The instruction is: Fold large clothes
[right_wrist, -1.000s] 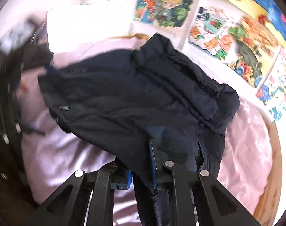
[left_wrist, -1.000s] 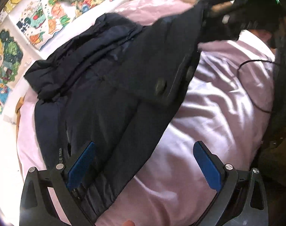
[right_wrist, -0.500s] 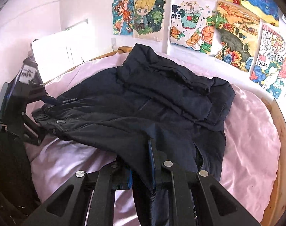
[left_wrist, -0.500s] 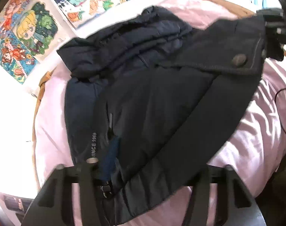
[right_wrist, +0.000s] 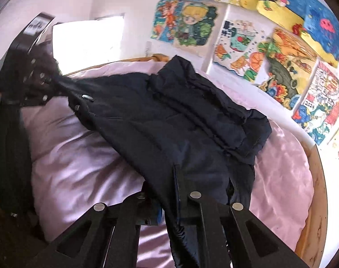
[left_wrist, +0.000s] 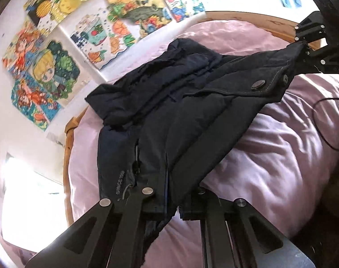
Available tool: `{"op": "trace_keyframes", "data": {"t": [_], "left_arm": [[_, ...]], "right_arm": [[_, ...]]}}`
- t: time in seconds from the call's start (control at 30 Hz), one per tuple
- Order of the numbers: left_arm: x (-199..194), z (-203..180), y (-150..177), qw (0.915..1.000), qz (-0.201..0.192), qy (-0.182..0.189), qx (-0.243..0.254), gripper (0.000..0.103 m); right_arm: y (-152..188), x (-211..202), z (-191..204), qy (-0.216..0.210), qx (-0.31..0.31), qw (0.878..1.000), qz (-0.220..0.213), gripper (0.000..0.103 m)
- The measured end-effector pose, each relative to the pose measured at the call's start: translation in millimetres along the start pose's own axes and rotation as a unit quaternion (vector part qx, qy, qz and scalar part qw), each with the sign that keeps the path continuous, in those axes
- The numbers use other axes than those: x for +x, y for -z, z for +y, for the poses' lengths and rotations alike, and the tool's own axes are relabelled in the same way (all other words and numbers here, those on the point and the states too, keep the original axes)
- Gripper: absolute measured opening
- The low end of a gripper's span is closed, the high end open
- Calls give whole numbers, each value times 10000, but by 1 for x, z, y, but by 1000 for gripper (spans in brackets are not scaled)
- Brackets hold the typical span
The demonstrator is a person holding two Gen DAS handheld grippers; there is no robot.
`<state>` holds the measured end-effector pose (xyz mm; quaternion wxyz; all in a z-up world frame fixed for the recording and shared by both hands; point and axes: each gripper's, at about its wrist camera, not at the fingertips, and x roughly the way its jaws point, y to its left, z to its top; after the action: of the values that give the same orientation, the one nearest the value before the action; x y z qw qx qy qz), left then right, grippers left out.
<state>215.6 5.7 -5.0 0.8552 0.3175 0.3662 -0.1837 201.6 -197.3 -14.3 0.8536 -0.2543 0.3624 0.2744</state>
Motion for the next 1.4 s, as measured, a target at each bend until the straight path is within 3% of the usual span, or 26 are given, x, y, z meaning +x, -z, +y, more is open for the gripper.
{"op": "trace_keyframes", "data": {"t": [0.23, 0.63, 0.83, 1.07, 1.27, 1.4], "left_arm": [[-19, 14, -14, 9988, -155, 449, -101, 7], [10, 78, -83, 9967, -532, -174, -581, 7], [47, 109, -115, 9912, -836, -547, -873, 7], [78, 128, -136, 9925, -587, -737, -775, 8], [122, 157, -146, 9942, -556, -522, -755, 8], [151, 171, -155, 9952, -530, -417, -712, 8]], "right_arm": [[-4, -31, -9, -187, 109, 9997, 84, 8], [-84, -5, -72, 639, -142, 9967, -489, 8], [-117, 19, -114, 881, -86, 9949, -474, 8], [-137, 51, -135, 1092, -321, 9923, -483, 9], [-153, 86, -167, 1087, 126, 9927, -508, 10], [-159, 106, -177, 1194, 107, 9917, -472, 11]]}}
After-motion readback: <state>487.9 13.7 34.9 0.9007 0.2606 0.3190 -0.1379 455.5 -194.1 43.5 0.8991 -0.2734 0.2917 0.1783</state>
